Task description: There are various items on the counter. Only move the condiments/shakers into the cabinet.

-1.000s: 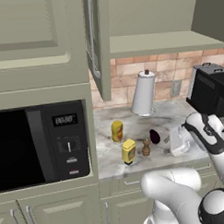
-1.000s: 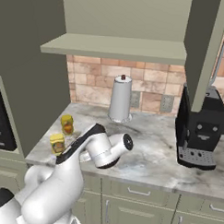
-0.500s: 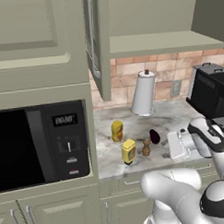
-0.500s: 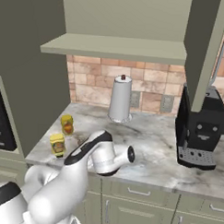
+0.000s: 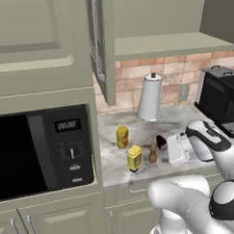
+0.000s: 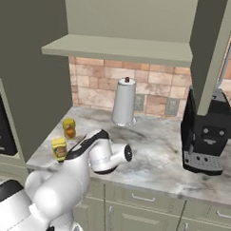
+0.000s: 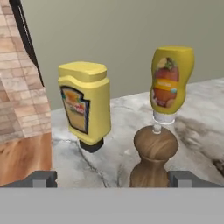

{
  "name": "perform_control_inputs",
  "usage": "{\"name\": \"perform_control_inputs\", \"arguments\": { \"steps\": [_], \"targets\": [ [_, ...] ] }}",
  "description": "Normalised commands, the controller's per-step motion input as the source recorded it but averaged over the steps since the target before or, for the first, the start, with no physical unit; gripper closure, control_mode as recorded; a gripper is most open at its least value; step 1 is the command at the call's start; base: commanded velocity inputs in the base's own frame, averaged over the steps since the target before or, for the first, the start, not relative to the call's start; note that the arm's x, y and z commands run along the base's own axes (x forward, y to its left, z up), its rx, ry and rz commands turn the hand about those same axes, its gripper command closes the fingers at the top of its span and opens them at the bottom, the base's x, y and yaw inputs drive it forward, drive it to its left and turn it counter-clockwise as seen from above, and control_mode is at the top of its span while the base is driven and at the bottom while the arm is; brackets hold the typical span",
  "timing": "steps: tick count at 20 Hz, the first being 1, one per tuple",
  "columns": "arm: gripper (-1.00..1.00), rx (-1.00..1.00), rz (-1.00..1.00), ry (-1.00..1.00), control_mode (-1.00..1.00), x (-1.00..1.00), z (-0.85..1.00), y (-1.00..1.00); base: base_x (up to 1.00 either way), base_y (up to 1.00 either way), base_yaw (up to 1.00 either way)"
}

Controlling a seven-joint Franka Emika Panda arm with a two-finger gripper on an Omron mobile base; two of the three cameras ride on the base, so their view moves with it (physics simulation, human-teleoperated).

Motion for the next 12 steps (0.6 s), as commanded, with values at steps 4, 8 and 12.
{"name": "perform_control_inputs", "arguments": {
  "steps": [4,8,12],
  "targets": [
    [-1.0,0.0,0.0,0.04,-1.0,0.26,0.0,0.04,0.0,0.0,0.0],
    [-1.0,0.0,0.0,0.04,-1.0,0.29,0.0,0.01,0.0,0.0,0.0],
    [-1.0,0.0,0.0,0.03,-1.0,0.3,0.0,0.0,0.0,0.0,0.0]
  ]
}}
